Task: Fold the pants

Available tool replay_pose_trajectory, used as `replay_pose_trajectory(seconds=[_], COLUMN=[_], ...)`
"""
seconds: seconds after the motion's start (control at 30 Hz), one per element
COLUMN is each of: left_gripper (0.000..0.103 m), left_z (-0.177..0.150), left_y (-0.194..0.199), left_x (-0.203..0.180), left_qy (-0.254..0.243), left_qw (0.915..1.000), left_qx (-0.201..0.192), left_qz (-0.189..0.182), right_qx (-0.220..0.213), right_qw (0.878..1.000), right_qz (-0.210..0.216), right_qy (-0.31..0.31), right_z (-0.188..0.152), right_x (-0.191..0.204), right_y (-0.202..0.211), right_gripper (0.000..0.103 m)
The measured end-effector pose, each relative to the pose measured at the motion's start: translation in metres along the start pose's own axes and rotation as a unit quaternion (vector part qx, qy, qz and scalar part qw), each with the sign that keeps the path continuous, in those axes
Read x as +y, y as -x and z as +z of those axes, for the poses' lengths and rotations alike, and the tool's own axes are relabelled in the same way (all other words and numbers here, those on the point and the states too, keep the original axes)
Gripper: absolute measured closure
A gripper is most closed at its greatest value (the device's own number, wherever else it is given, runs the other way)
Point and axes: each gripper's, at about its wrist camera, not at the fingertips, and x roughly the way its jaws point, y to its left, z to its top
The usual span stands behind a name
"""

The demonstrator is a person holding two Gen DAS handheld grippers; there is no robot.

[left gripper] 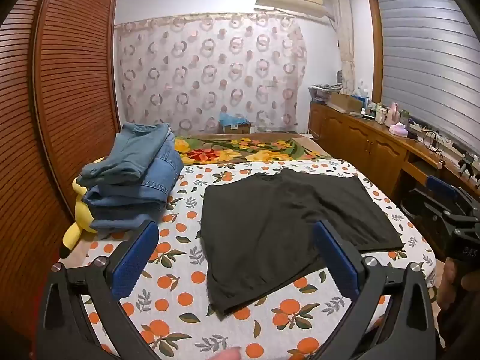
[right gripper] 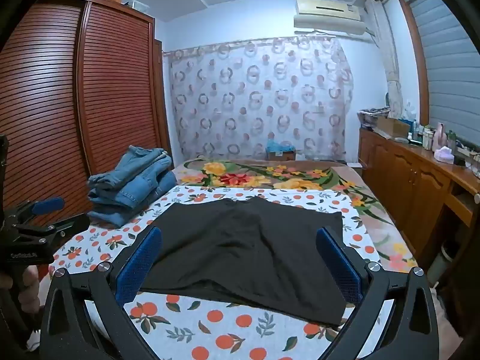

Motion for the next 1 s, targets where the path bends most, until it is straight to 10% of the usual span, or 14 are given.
replay_pose_trajectory(seconds=[1.0], left_gripper=[0.000], left_z=[0.0039], left_y=[0.0077], left_x=[0.0016], left_qy=[0.006], left_qw=[0.9999], left_qx=[-0.009], left_qz=[-0.002], right_qx=[-0.014], right_qw=[1.000], right_qz=[-0.010], right_qy=[-0.011], right_z=[-0.0013], right_x=[0.0017], right_y=[0.0044], right_gripper=[0.001])
